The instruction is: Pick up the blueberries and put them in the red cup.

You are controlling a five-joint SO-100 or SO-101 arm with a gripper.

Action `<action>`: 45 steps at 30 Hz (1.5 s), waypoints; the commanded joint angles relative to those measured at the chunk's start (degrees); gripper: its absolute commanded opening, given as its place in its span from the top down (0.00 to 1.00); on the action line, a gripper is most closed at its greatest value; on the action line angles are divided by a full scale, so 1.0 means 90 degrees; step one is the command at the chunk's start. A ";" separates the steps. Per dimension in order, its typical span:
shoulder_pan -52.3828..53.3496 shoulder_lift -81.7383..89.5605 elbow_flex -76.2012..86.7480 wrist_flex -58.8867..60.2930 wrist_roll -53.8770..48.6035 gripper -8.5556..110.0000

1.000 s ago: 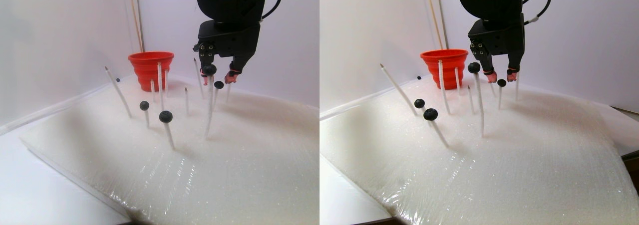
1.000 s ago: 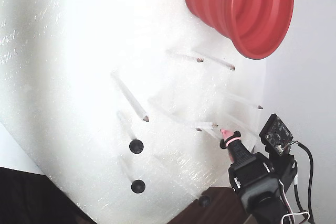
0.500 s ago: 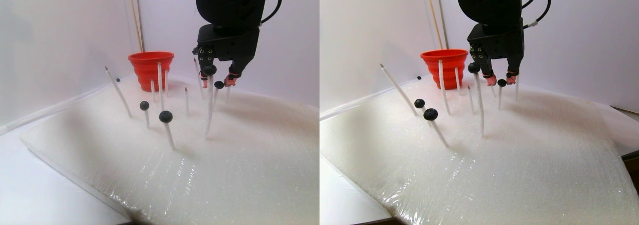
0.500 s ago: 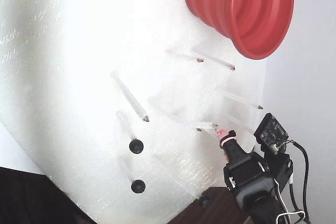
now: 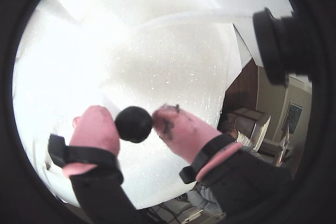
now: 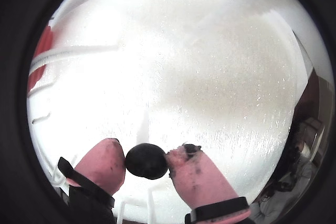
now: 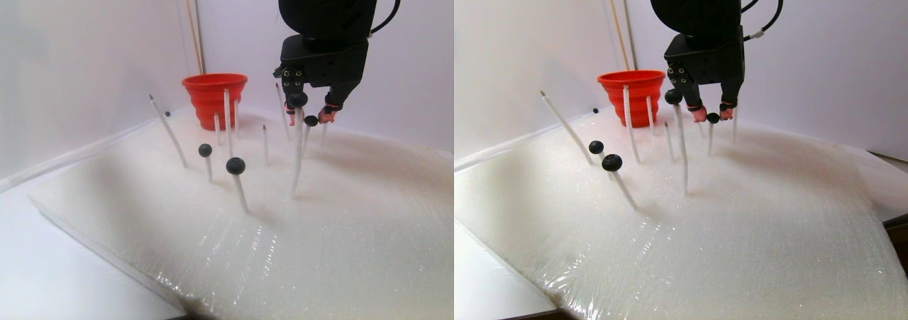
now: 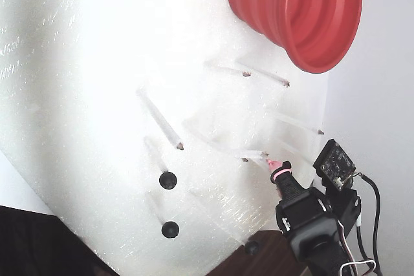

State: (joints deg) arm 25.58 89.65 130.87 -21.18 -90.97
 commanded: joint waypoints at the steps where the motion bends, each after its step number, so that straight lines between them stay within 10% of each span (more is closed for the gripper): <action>1: 0.0029 0.0049 -0.0117 -0.0156 -0.0068 0.80; 45: -0.0156 0.1260 0.0293 0.0361 -0.0391 0.84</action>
State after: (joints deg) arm 24.52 94.22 132.45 -18.28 -94.13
